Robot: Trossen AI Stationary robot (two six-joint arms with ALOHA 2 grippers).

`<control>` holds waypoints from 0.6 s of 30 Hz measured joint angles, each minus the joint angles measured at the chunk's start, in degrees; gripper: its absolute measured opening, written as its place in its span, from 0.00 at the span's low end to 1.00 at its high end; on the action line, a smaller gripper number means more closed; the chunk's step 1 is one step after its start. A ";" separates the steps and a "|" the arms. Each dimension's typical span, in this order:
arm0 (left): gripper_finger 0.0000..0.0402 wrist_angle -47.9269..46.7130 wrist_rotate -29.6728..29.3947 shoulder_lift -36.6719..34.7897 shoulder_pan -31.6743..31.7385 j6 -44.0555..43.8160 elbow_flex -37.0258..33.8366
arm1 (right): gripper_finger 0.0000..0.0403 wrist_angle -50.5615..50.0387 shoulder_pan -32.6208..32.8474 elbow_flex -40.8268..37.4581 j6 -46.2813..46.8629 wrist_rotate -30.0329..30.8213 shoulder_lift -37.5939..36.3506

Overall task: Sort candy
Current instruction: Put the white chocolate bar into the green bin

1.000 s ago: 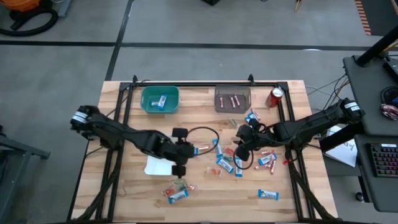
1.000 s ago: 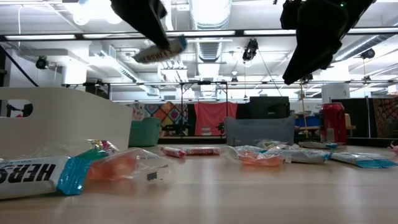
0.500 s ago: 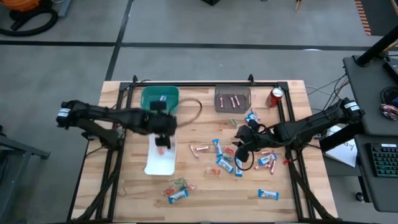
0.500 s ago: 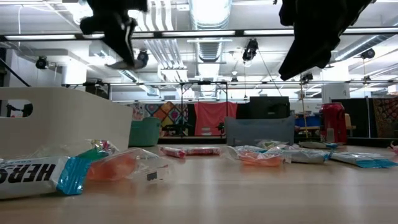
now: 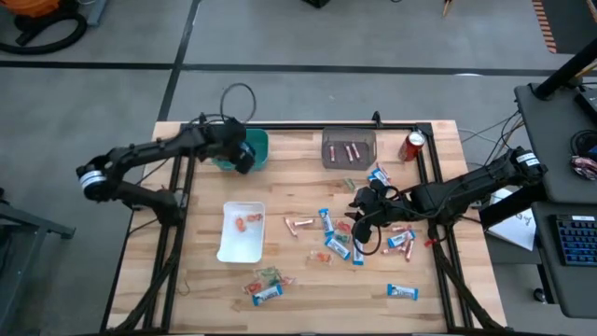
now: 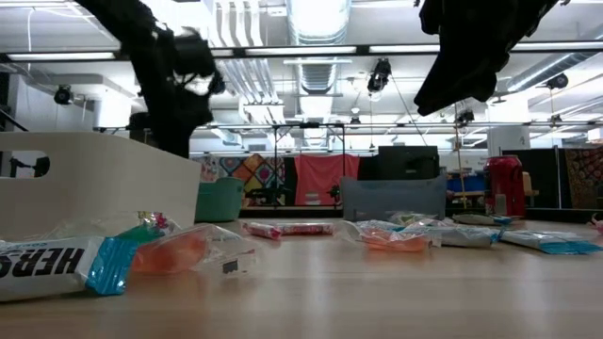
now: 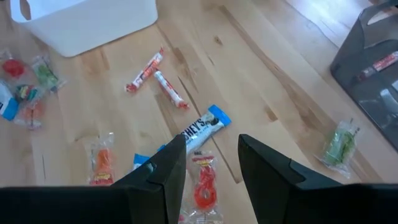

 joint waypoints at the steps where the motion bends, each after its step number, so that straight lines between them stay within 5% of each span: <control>1: 0.10 0.05 0.00 0.67 1.69 -1.26 0.00 | 0.35 0.02 0.00 0.00 -0.01 0.00 0.00; 18: 0.10 4.57 -1.59 11.52 6.49 -3.53 0.23 | 0.35 0.02 0.00 0.00 0.01 0.00 0.00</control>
